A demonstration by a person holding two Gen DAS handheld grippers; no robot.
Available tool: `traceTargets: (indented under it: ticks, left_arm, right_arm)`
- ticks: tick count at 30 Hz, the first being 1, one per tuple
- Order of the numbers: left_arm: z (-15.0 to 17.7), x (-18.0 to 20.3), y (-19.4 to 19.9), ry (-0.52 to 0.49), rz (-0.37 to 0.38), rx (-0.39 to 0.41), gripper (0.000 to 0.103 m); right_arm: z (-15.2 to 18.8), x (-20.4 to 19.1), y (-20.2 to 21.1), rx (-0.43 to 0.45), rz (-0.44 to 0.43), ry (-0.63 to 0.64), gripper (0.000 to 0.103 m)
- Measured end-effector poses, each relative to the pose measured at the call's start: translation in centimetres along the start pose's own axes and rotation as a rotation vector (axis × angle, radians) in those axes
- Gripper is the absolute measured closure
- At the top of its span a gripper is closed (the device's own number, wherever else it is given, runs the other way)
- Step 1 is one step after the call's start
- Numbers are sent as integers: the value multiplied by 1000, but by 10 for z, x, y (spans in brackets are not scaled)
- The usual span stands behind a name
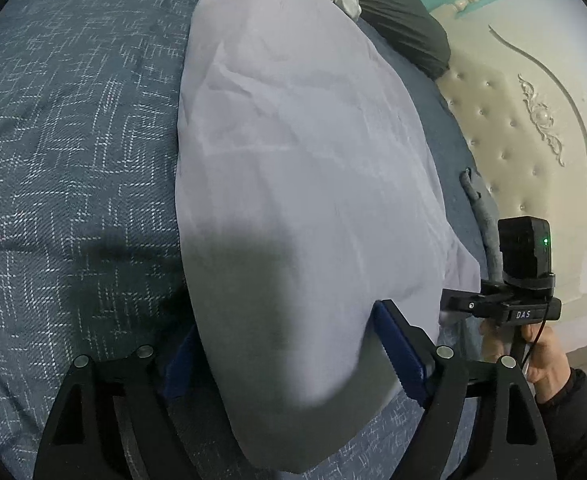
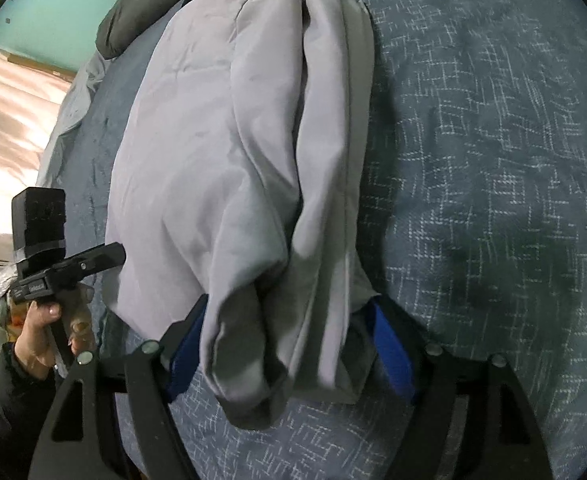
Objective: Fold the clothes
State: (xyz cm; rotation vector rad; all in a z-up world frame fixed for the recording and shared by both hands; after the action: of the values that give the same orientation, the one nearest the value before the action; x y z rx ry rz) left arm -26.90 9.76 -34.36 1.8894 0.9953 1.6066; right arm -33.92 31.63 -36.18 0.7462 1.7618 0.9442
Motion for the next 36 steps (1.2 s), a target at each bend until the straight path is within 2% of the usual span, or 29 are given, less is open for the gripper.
traceTargets:
  ticks: [5, 8, 9, 10, 14, 18, 21, 23, 25, 26, 28, 30, 36]
  left_arm:
    - [4, 4, 0, -38, -24, 11, 18]
    - [6, 5, 3, -42, -15, 8, 19]
    - [8, 3, 5, -49, -14, 5, 21]
    - [9, 5, 7, -57, -13, 4, 21]
    - [-5, 1, 1, -75, -22, -4, 21]
    - [-15, 0, -7, -57, 0, -1, 21]
    - [-15, 2, -7, -67, -20, 14, 21]
    - [-16, 6, -7, -82, -33, 26, 24]
    - [-17, 8, -6, -87, -42, 38, 28]
    - [-16, 12, -4, -92, -49, 45, 33]
    - [-21, 18, 1, -114, -59, 68, 42]
    - [-25, 25, 7, -137, -70, 89, 55]
    - [-33, 54, 30, -196, -84, 135, 61]
  right_arm:
    - [-1, -6, -2, 6, 22, 13, 23]
    - [-2, -10, 0, 12, 5, 19, 34]
    - [-3, -12, 1, 15, -7, 22, 42]
    - [-3, -13, 2, 17, -15, 28, 43]
    - [-8, -11, -1, 14, -23, 18, 40]
    - [-22, -13, -12, 35, -31, -11, 35]
    - [-26, -19, -14, 57, -20, 10, 38]
    - [-29, -23, -15, 72, -13, 24, 48]
    - [-31, -30, -15, 86, 4, 47, 66]
    - [-32, -35, -13, 96, 16, 62, 70]
    - [-36, -44, -6, 124, 44, 98, 84]
    - [-39, -50, 1, 151, 52, 119, 87]
    - [-49, -75, 36, 230, 67, 175, 90]
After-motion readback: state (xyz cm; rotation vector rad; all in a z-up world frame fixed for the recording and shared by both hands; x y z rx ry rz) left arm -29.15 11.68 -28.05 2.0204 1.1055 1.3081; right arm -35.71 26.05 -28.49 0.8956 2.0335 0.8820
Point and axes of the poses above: each gripper's, at about its wrist camera, not at the fingertips, and y roughly against the way its jaws point, x to its right, z to its underside, the point moved 5 cm from there along -y, roughly the way its jaws point, and after that the axes turned 7 degrees about y, right-handed, at the moved point
